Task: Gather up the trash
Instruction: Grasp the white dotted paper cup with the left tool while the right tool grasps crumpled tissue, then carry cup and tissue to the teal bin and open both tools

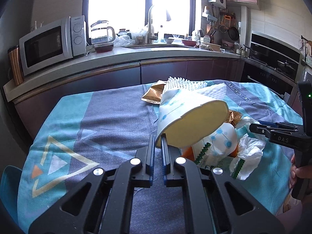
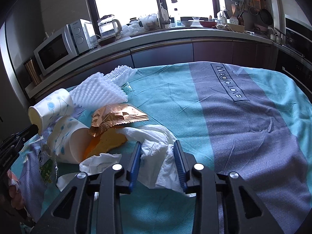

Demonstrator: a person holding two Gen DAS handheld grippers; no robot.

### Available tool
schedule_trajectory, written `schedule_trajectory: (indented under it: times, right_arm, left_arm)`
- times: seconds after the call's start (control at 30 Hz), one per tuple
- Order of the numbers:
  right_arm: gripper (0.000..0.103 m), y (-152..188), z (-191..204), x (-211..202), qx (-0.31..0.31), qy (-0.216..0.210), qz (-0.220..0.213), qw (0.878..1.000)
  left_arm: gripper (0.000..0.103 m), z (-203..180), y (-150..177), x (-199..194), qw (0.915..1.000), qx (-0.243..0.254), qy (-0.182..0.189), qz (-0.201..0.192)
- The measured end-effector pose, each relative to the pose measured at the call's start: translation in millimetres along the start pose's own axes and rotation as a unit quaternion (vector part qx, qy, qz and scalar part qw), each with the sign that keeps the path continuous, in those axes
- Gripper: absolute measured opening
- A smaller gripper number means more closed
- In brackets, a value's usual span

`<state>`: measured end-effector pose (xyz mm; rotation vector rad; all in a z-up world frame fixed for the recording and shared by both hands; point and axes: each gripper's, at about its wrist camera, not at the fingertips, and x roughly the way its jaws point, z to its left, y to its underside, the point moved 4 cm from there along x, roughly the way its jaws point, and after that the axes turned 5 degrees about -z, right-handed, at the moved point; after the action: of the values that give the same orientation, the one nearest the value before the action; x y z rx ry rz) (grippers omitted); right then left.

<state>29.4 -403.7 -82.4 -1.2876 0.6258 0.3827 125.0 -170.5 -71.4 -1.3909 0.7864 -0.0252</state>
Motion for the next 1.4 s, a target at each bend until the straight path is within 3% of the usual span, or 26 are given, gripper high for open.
schedule_trajectory:
  times: [0.03, 0.33, 0.5, 0.63, 0.87, 1.07, 1.2, 1.4]
  right_arm:
    - [0.017, -0.4, -0.9, -1.2, 0.002, -0.002, -0.002, 1.000]
    - [0.015, -18.1, 3.8, -45.2, 0.021, -0.024, -0.069, 0.997]
    - [0.015, -29.2, 43.9, -75.5, -0.007, -0.087, -0.099, 0.991]
    - [0.015, -29.3, 96.3, -87.7, -0.038, -0.159, -0.093, 0.982]
    - [0.015, -16.6, 220.5, -95.5, -0.099, -0.278, -0.048, 0.954]
    - [0.015, -0.5, 314.9, -83.2, -0.156, -0.358, 0.001, 0.921]
    - [0.015, 9.7, 370.3, -71.1, -0.189, -0.392, 0.029, 0.900]
    - [0.016, 23.3, 446.4, -53.7, -0.242, -0.409, 0.054, 0.878]
  left_arm:
    - [0.007, 1.5, -0.6, -2.0, 1.0000, -0.001, 0.001, -0.003]
    - [0.006, 24.0, -4.1, -39.0, 0.9993, -0.017, -0.015, -0.030]
    - [0.006, 49.3, -4.7, -74.5, 0.9977, -0.027, -0.038, -0.049]
    - [0.006, 75.9, -1.3, -108.9, 0.9953, -0.034, -0.062, -0.065]
    - [0.006, 138.4, 22.6, -168.7, 0.9875, -0.047, -0.133, -0.070]
    - [0.006, 204.4, 52.6, -210.9, 0.9732, -0.069, -0.213, -0.053]
    - [0.006, 248.6, 77.2, -228.8, 0.9603, -0.089, -0.262, -0.033]
    - [0.006, 305.8, 110.2, -237.8, 0.9433, -0.117, -0.311, 0.000]
